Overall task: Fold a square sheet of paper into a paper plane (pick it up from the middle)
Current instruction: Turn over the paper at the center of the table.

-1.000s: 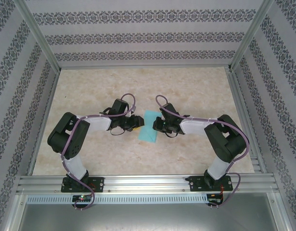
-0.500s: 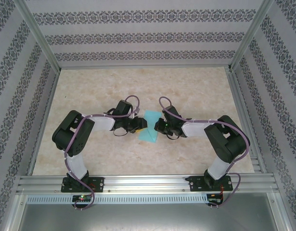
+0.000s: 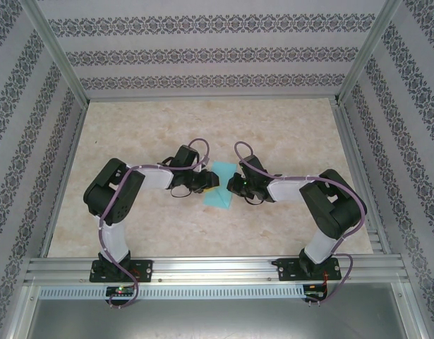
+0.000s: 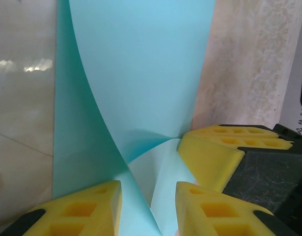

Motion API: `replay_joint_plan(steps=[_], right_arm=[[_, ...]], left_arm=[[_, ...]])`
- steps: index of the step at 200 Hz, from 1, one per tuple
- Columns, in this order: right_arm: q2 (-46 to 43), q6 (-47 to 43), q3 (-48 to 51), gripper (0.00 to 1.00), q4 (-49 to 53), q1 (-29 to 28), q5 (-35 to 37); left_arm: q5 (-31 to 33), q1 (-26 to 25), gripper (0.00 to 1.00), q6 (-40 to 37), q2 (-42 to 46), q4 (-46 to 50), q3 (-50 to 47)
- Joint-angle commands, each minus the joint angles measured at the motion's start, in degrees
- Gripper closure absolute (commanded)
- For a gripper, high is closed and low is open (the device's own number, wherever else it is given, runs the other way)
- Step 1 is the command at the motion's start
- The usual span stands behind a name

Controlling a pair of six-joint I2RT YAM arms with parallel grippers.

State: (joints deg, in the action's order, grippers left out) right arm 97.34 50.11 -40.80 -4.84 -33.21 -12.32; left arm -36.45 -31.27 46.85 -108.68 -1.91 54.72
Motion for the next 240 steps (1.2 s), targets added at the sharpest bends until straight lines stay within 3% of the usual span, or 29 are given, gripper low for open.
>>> replay_joint_plan(steps=[1,52,90,117,145,176,206,240], right_arm=[[0.0,0.7,1.0,0.91,-0.5,0.6,0.3],[-5.0,-0.2,-0.3,0.82,2.4,0.9,-0.3],[-16.5,-2.4,-1.6,0.48,15.1,1.8,7.3],[-25.4,-3.9,-1.2,0.34,23.3,2.8,14.4],[-34.0,-5.2,-0.3,0.22,28.9,4.0,20.5],[-41.1,-6.4,1.2,0.03,30.9,5.3,25.2],[-44.7,-7.0,2.7,0.02,32.1,6.4,26.7],[-46.7,-6.0,4.1,0.02,34.2,8.1,27.6]], left_arm=[[-0.5,-0.8,0.69,-0.7,-1.1,-1.4,2.4],[2.0,-0.9,0.89,-2.9,-2.7,1.7,5.0],[5.3,-0.9,0.97,-7.6,0.4,8.2,7.6],[10.0,-1.1,0.97,-13.5,5.5,19.2,11.1],[20.3,-2.4,0.97,-19.4,10.4,36.5,18.4],[32.8,-4.7,0.97,-23.6,13.4,47.3,24.9],[46.3,-7.9,0.97,-25.9,12.5,52.8,29.8],[65.2,-13.2,0.97,-26.3,5.5,57.6,34.6]])
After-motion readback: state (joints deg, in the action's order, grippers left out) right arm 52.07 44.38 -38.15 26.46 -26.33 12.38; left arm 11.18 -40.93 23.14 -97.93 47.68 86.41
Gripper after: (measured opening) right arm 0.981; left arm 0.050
